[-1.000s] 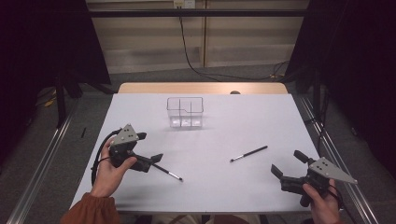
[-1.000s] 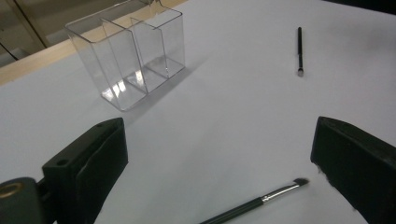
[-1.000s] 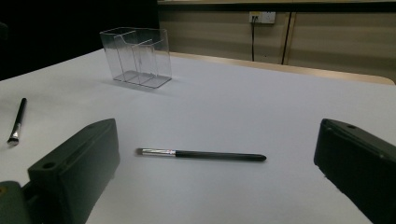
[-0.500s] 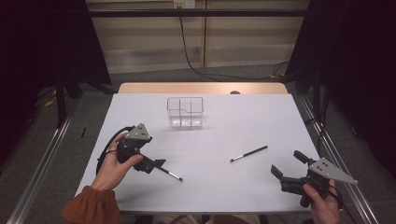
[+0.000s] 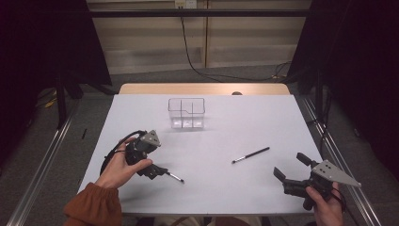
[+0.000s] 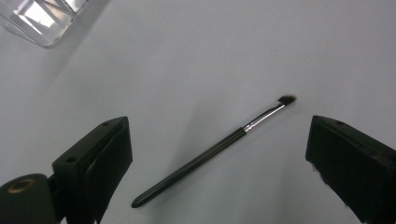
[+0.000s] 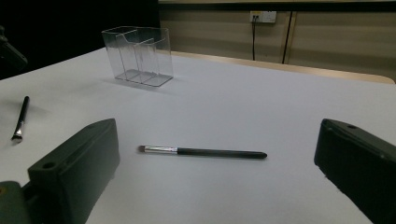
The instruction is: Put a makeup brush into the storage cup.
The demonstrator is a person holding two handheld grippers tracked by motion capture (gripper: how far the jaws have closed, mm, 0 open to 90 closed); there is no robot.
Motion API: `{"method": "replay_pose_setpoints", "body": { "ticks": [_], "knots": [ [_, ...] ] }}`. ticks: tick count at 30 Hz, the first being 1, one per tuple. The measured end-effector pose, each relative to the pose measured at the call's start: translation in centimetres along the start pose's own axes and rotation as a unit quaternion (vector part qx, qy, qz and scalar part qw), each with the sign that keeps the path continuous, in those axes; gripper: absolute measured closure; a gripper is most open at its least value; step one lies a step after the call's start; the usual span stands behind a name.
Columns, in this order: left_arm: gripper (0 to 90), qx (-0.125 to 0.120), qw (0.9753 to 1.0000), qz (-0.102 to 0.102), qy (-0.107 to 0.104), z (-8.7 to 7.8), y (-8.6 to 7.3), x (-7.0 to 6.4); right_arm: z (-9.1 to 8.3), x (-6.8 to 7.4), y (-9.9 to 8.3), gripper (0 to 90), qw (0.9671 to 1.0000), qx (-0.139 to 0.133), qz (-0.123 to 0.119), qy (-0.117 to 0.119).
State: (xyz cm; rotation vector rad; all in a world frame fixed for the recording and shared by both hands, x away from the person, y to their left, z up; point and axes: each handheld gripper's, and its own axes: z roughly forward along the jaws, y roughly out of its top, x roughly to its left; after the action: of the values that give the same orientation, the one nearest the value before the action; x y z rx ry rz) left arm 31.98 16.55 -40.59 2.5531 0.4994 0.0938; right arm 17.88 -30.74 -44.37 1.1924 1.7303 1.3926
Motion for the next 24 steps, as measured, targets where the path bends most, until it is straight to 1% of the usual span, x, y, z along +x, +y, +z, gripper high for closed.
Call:
{"method": "replay_pose_setpoints", "body": {
  "ticks": [2,4,5,7,8,9,10,12,13,15,17,18,19,20,22,23,24],
  "knots": [
    [6.7,0.012,0.9999,0.009,-0.007,0.3,0.2,-0.2,0.0,0.0,0.0,0.0,1.0000,0.001,0.000,0.002],
    [5.9,0.019,0.9996,0.017,-0.014,0.5,0.3,-0.2,0.1,0.1,0.0,0.0,1.0000,0.001,0.000,0.004],
    [5.1,0.020,0.9995,0.016,-0.018,0.6,0.4,-0.3,0.1,0.1,0.0,0.0,1.0000,0.003,0.000,0.005],
    [5.0,0.028,0.9993,0.019,-0.017,0.8,0.5,-0.2,0.2,0.1,0.0,0.0,1.0000,0.003,0.001,0.006],
    [4.5,0.027,0.9994,0.016,-0.015,1.0,0.5,-0.2,0.2,0.1,0.0,0.0,1.0000,0.004,-0.001,0.007],
    [4.2,0.029,0.9991,0.020,-0.022,1.0,0.5,-0.2,0.2,0.1,0.0,0.0,1.0000,0.005,-0.003,0.008],
    [4.1,0.033,0.9985,0.027,-0.035,1.1,0.5,-0.2,0.2,0.2,0.0,0.0,1.0000,0.004,-0.001,0.008],
    [4.8,0.052,0.9970,0.040,-0.040,1.5,0.5,-0.3,0.3,0.2,0.0,0.0,0.9999,0.005,-0.001,0.009],
    [4.8,0.060,0.9962,0.044,-0.045,1.8,0.5,-0.5,0.3,0.2,0.0,0.0,0.9999,0.004,0.000,0.011],
    [4.8,0.069,0.9949,0.051,-0.053,2.2,0.6,-0.5,0.3,0.2,0.1,0.0,0.9999,0.003,-0.001,0.012],
    [4.8,0.072,0.9943,0.056,-0.055,2.5,0.8,-0.6,0.3,0.3,0.1,0.0,0.9999,0.005,-0.001,0.015],
    [4.9,0.072,0.9943,0.056,-0.055,2.5,0.8,-0.6,0.3,0.3,0.1,0.0,0.9999,0.005,-0.001,0.015],
    [4.9,0.081,0.9936,0.056,-0.056,2.9,1.0,-0.7,0.3,0.3,0.1,0.0,0.9999,0.005,-0.001,0.016],
    [4.9,0.081,0.9936,0.056,-0.056,2.9,1.0,-0.7,0.3,0.3,0.1,0.0,0.9999,0.005,-0.001,0.016],
    [5.5,0.093,0.9915,0.065,-0.064,3.5,1.2,-0.7,0.3,0.3,0.1,0.0,0.9999,0.005,-0.001,0.016],
    [5.9,0.093,0.9915,0.065,-0.064,3.5,1.2,-0.7,0.3,0.3,0.0,0.0,0.9999,0.005,-0.002,0.016],
    [6.1,0.094,0.9911,0.065,-0.068,3.7,1.1,-0.8,0.3,0.3,0.0,0.0,0.9999,0.005,-0.001,0.016]
  ]
}}
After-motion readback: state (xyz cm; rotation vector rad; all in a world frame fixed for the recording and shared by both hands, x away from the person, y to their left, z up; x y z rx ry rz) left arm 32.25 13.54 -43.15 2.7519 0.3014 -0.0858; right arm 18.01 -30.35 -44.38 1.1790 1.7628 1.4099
